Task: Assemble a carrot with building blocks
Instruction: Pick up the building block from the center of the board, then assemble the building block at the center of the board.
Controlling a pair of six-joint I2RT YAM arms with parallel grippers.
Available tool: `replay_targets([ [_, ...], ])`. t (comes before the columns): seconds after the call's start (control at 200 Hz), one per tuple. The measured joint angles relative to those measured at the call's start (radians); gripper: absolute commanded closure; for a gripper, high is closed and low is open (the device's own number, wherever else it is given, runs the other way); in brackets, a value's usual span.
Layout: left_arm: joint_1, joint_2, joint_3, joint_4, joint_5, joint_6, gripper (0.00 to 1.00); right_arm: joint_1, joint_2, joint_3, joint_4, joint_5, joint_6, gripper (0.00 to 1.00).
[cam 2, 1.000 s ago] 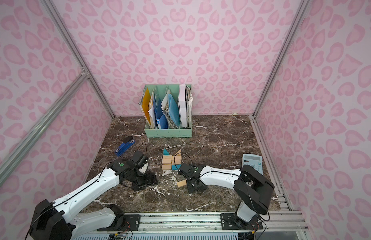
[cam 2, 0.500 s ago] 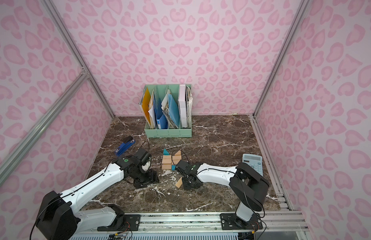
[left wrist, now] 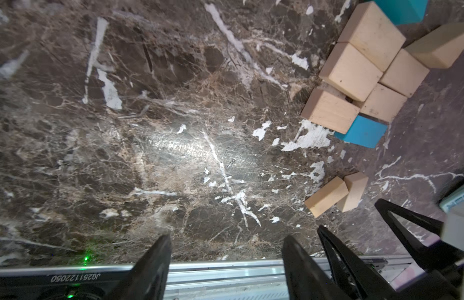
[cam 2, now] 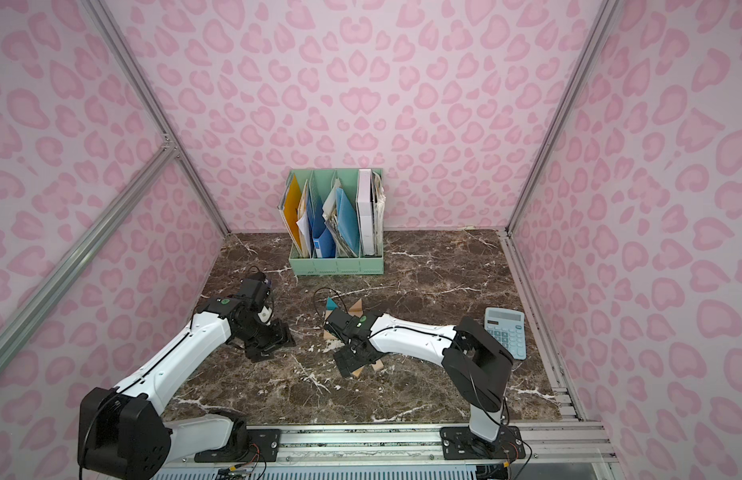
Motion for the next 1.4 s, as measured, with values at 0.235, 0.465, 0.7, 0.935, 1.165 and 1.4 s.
replay_targets([
  [0.235,0.087,0.017,-0.043,0.020,0.075,0.040,0.32,-0.005,0.055,0.035,0.018,0.019,-0.190,0.06],
  [0.465,0.105,0.026,-0.046,0.036,0.092,0.045,0.32,-0.008,0.123,0.087,0.024,0.018,-0.329,0.10],
  [0.7,0.106,0.018,-0.073,0.044,0.097,0.044,0.33,0.002,0.122,0.040,0.042,-0.036,-0.389,0.21],
  [0.935,0.107,-0.013,-0.102,0.042,0.094,0.039,0.33,0.006,0.093,-0.016,0.078,-0.064,-0.415,0.56],
  [1.165,0.108,-0.038,-0.107,0.033,0.084,0.037,0.34,0.007,0.206,0.227,-0.047,-0.121,-0.340,0.85],
  [1.4,0.108,-0.006,-0.093,0.030,0.082,0.037,0.34,-0.043,0.365,0.464,-0.172,-0.214,-0.098,0.86],
])
